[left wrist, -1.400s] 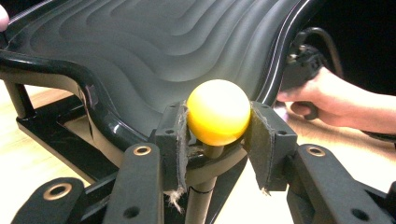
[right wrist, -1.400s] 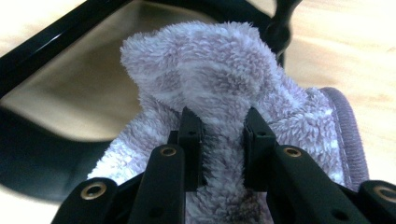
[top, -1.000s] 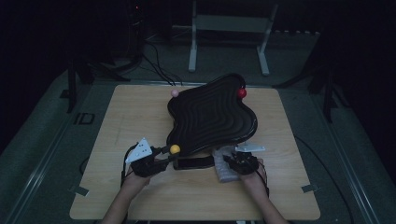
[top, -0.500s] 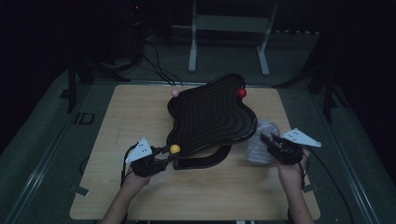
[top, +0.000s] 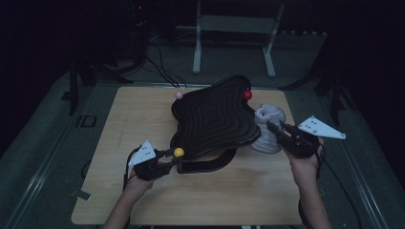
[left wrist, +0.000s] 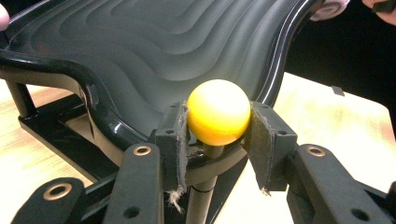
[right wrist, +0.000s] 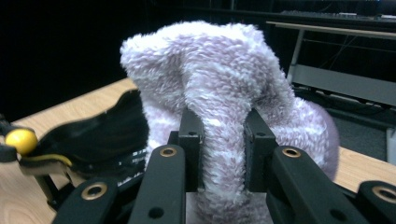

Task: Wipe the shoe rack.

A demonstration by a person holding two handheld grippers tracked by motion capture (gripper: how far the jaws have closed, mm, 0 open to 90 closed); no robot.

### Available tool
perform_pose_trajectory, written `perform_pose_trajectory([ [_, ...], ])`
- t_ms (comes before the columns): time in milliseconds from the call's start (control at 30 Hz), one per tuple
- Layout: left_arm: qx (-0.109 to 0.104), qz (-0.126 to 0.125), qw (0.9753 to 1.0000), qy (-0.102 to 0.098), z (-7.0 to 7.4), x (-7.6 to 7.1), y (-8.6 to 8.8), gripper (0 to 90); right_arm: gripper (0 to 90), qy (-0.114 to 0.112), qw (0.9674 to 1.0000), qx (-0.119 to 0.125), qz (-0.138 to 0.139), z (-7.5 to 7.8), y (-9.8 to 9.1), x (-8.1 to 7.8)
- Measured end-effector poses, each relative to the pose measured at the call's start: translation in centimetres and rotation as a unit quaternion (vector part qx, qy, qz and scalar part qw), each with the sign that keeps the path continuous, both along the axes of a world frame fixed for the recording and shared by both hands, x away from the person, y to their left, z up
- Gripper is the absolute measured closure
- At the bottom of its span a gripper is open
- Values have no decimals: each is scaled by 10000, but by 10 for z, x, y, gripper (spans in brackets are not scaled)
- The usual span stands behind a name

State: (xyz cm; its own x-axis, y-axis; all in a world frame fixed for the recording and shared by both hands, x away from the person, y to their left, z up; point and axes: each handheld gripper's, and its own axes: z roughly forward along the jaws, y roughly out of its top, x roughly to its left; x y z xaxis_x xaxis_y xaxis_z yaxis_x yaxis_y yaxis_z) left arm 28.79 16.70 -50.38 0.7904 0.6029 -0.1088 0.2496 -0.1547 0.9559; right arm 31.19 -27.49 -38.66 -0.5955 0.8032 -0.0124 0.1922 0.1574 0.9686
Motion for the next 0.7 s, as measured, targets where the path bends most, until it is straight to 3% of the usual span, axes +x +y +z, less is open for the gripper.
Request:
perform_pose_trajectory([
  [100,32,-10,10000,3,0,0,0,604,747,155,9999,72,6,-6,-4,0],
  [167,18,-10,10000,-4,0,0,0,604,748,205,9998,-34,-50,-13,-3,-4],
  [233,22,-11,10000,-2,0,0,0,604,748,315,9995,73,6,-17,-8,-7],
  [367,19,-16,10000,5,0,0,0,604,748,183,9997,133,117,-9,-9,-21],
  [433,37,-29,10000,21,1,1,0,605,748,174,9997,-16,165,-7,-5,-24],
  [533,26,-22,10000,9,0,0,0,605,748,184,9996,-161,115,-12,0,-26],
  [700,34,-18,10000,-6,0,0,0,605,748,324,9993,-42,160,-22,-2,-31],
])
